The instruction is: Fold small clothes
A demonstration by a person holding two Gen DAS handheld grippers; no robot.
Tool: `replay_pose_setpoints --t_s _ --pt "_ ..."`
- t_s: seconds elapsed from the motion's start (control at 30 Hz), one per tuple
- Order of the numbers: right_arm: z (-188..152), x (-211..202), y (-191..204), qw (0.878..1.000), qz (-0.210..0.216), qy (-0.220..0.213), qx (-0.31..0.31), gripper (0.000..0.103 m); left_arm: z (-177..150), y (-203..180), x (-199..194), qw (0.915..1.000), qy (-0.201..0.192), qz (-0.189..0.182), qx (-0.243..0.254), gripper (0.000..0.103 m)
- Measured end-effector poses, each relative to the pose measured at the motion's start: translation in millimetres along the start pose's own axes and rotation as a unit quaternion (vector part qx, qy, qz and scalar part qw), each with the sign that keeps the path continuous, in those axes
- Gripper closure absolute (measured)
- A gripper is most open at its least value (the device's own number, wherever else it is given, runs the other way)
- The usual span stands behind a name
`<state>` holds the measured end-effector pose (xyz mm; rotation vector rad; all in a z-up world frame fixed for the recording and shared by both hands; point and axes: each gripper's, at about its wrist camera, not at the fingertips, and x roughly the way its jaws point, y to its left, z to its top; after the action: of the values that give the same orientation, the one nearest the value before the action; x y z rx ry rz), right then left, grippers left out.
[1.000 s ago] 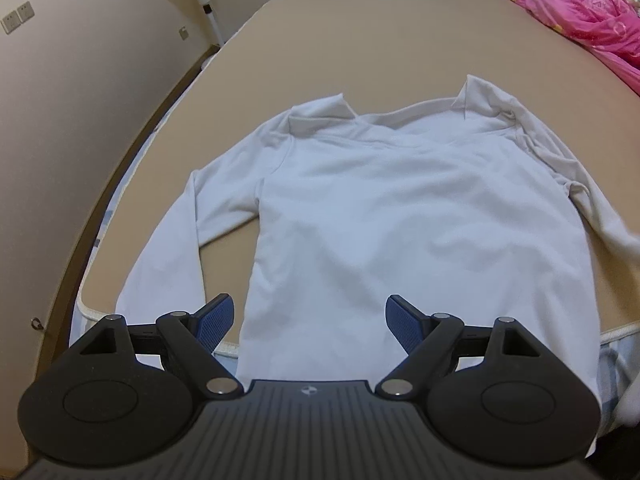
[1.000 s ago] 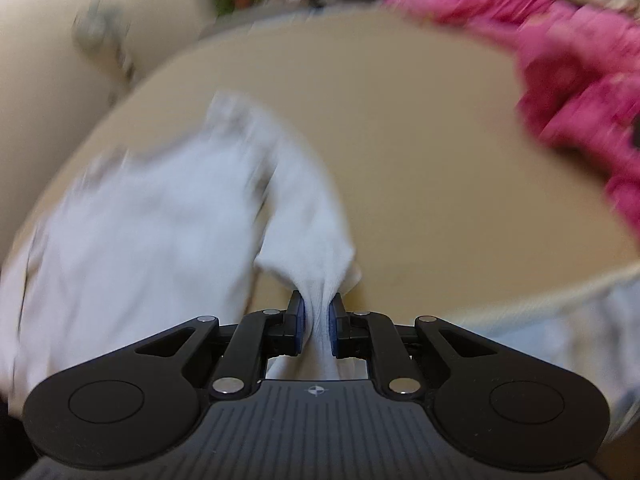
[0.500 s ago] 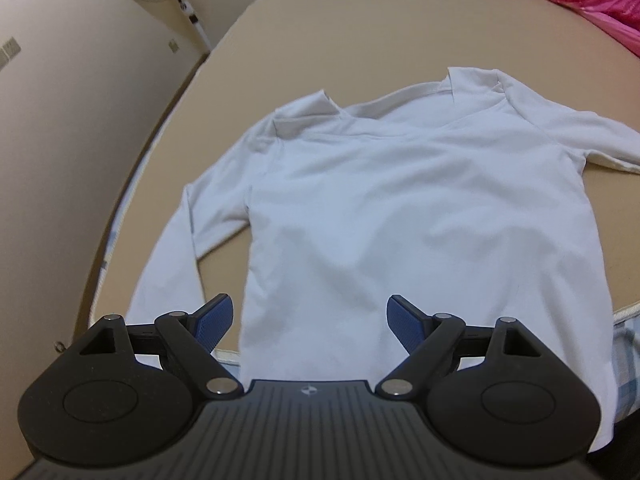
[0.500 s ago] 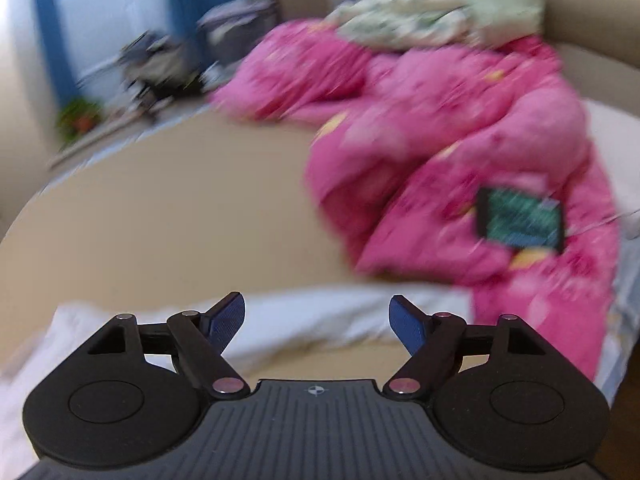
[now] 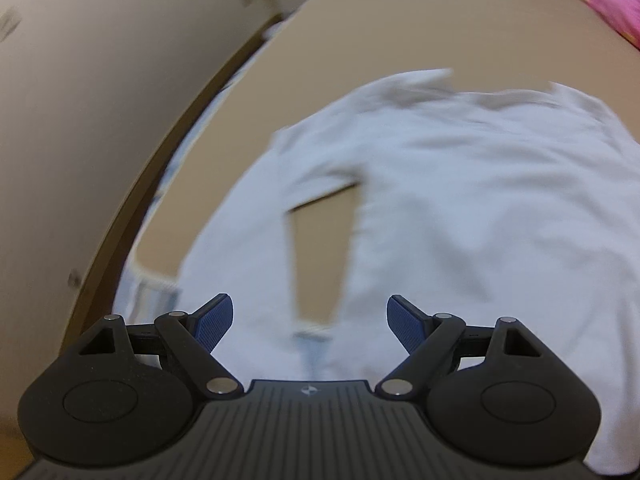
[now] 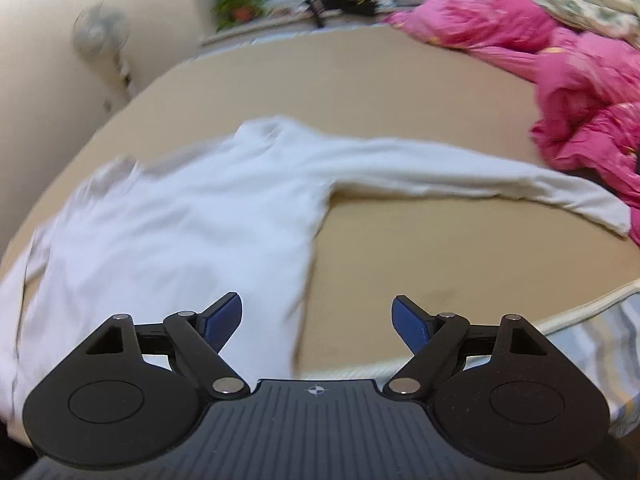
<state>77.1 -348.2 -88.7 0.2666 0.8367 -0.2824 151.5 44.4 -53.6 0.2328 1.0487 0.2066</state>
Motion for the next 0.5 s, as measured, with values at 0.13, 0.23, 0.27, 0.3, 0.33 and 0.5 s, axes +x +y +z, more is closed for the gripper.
replay_pose_setpoints --t_s 0.13,0.23,0.27,0.3,0.33,0.5 --pt "-17 10 27 0.999 0.005 0.024 -0.030 0.020 -10 58 25 0.9982 0.020 0.023 -0.052 0.015" --pt "-26 18 41 0.998 0.005 0.041 -0.050 0.019 -18 87 41 0.9968 0.032 0.026 -0.069 0.015" --pt "-29 20 46 0.997 0.004 0.047 -0.057 0.019 -20 95 48 0.9964 0.037 0.022 -0.073 0.015" --pt "-32 22 51 0.996 0.001 0.053 -0.065 0.019 -22 99 53 0.9960 0.044 0.016 -0.076 0.015" --pt "-35 24 56 0.995 -0.004 0.059 -0.074 0.019 -25 103 60 0.9952 0.055 0.009 -0.081 0.015" --pt "-42 34 69 0.991 -0.025 0.083 -0.098 0.019 -34 114 100 0.9815 0.126 -0.075 -0.123 0.015"
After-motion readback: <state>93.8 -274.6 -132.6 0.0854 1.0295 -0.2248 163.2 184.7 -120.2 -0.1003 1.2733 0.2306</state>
